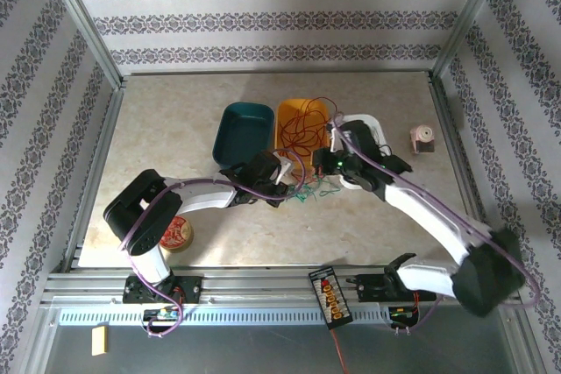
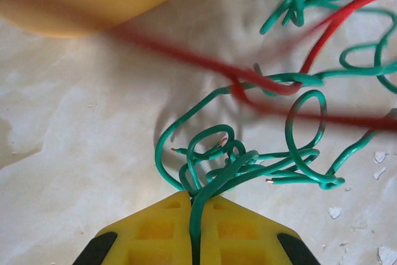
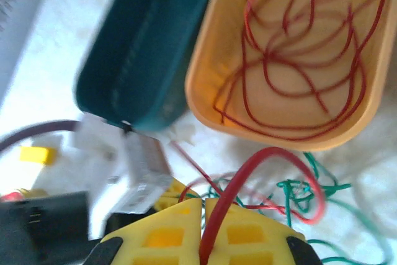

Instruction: Untangle the cables

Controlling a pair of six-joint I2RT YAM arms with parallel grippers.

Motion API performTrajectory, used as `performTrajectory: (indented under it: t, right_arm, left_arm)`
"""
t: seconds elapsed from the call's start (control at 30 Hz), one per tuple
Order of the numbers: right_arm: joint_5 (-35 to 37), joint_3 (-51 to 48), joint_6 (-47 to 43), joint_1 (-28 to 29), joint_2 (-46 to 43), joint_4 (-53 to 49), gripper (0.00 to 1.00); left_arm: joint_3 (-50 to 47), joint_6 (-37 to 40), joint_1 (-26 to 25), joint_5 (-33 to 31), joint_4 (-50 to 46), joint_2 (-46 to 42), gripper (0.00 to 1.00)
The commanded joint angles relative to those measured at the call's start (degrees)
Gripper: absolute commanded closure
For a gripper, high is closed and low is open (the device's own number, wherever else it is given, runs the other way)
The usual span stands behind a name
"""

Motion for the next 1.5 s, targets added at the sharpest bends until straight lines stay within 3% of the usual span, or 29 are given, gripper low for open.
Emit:
performTrajectory:
  t: [0.0, 0.23, 0.67, 0.8, 1.07, 1.27, 1.47]
  right_arm:
    - [4.2, 0.9, -1.6, -1.2, -6.4, -3.2, 0.98]
    - [11.3, 5.5, -4.5, -1.9, -15.0, -3.2, 0.98]
    - [37.4, 6.5, -12.7, -5.0, -27.4, -1.3, 1.0]
    - [25.8, 9.3, -12.4, -8.8, -25.5, -2.6, 0.99]
    - [0.8, 18.0, -7.3, -9.4, -8.2, -4.9, 0.99]
    - [-6.8, 19.2, -4.8, -9.5, 5.0, -0.2, 0.98]
    - [-7.9, 22.1, -4.5, -9.6, 19.3, 3.8, 0.98]
  left_arm:
    - [-1.2, -1.2, 0.2, -3.5, -5.7, 1.1, 1.0]
    - [-0.9, -1.5, 0.2, -4.5, -7.1, 1.5, 1.0]
    - [-0.8, -1.8, 0.2, -5.5, -7.9, 2.3, 1.0]
    - [-1.2, -1.5, 0.2, -3.9, -6.6, 0.5, 1.0]
    - [-5.0, -2.7, 0.2, -2.1, 1.8, -9.9, 1.0]
    - [-6.7, -4.6, 0.3, -4.4, 2.4, -13.8, 1.0]
    - [-8.0, -5.5, 0.3, -6.1, 2.6, -15.4, 1.0]
